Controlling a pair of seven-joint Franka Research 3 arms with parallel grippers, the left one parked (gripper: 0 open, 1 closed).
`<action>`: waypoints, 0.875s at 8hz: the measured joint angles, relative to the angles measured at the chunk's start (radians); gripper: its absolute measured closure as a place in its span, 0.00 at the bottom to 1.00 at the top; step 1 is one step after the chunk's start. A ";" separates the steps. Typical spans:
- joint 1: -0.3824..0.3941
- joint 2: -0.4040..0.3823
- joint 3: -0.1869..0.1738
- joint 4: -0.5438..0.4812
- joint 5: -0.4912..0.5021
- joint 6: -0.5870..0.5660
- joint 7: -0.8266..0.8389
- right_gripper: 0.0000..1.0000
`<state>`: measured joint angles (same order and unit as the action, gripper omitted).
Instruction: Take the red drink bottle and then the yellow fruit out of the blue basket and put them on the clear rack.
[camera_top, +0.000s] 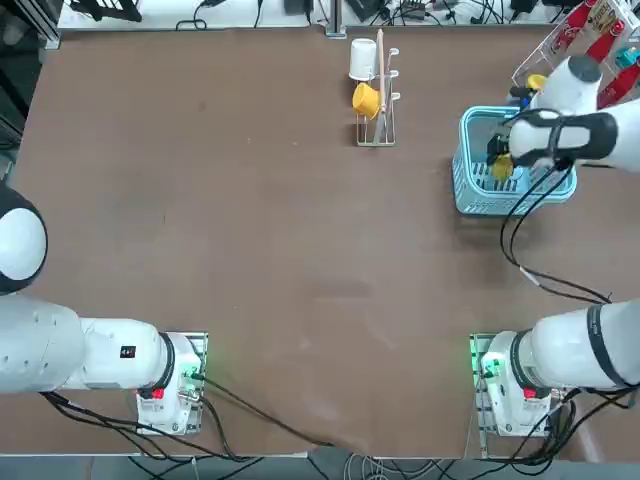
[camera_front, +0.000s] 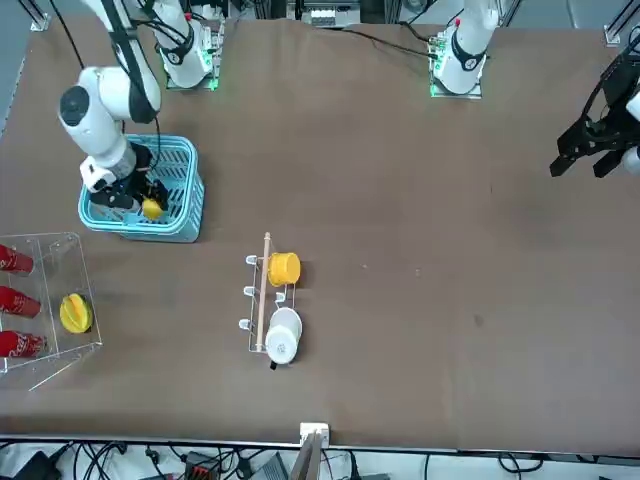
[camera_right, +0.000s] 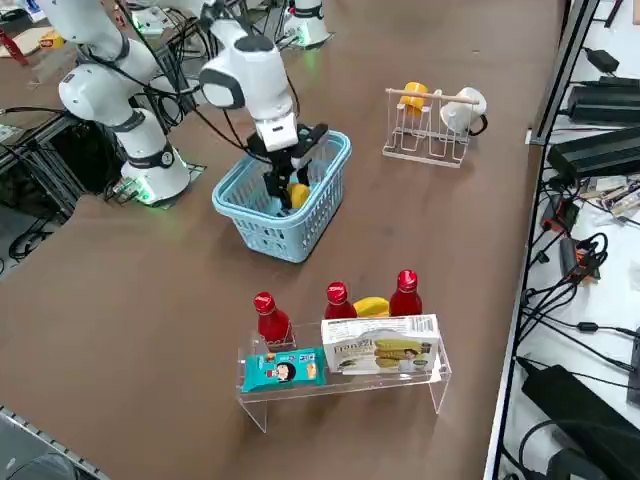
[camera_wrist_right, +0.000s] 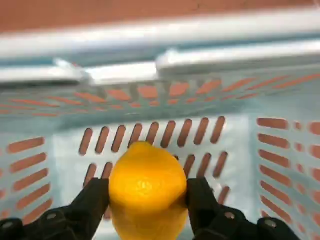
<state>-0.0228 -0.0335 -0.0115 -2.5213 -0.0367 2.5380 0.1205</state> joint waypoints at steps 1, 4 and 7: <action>0.000 -0.048 0.000 0.056 -0.001 -0.138 -0.001 0.12; -0.001 -0.078 -0.001 0.286 -0.044 -0.477 -0.018 0.12; -0.021 -0.004 -0.012 0.515 -0.128 -0.649 -0.163 0.12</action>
<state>-0.0442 -0.0376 -0.0230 -2.0066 -0.1647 1.8891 -0.0422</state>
